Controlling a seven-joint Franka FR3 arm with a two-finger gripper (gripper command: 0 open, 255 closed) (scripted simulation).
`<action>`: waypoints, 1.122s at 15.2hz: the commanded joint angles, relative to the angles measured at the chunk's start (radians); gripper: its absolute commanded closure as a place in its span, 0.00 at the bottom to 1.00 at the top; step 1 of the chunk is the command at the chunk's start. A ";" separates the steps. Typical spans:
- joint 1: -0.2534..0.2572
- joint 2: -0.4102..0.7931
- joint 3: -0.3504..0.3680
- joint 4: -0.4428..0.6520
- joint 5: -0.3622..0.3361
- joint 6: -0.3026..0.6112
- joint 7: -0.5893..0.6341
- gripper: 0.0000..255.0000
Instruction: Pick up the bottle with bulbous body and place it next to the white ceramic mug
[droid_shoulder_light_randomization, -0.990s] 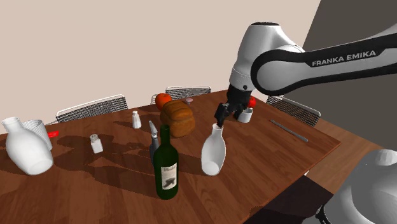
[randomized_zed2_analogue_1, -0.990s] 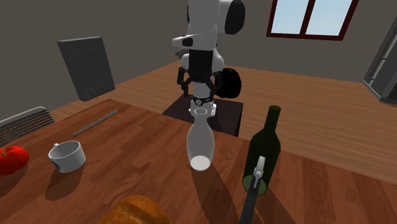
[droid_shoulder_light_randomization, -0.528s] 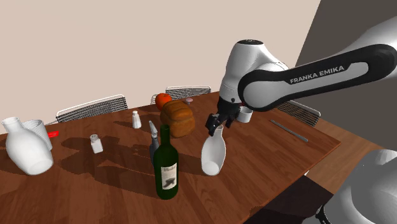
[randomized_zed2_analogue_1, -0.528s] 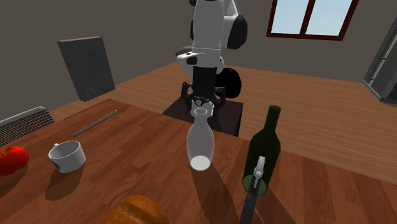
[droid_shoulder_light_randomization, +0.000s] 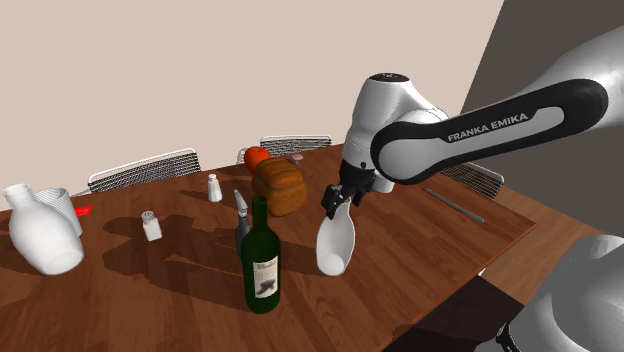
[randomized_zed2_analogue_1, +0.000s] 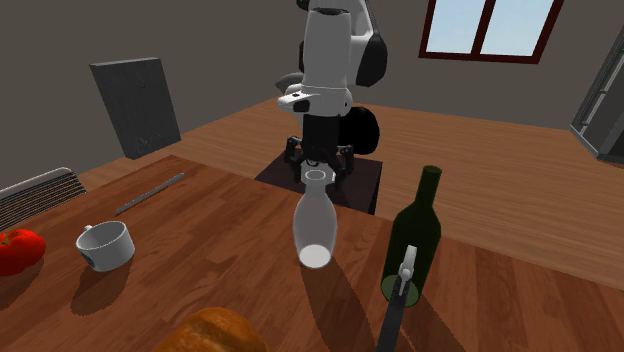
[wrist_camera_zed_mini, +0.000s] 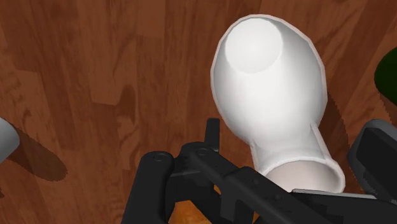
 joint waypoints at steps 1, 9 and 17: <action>0.000 0.000 0.000 0.000 0.000 0.001 0.000 0.00; 0.000 0.000 0.000 0.000 0.000 0.000 0.000 1.00; 0.002 -0.030 -0.009 0.043 0.006 -0.073 -0.009 1.00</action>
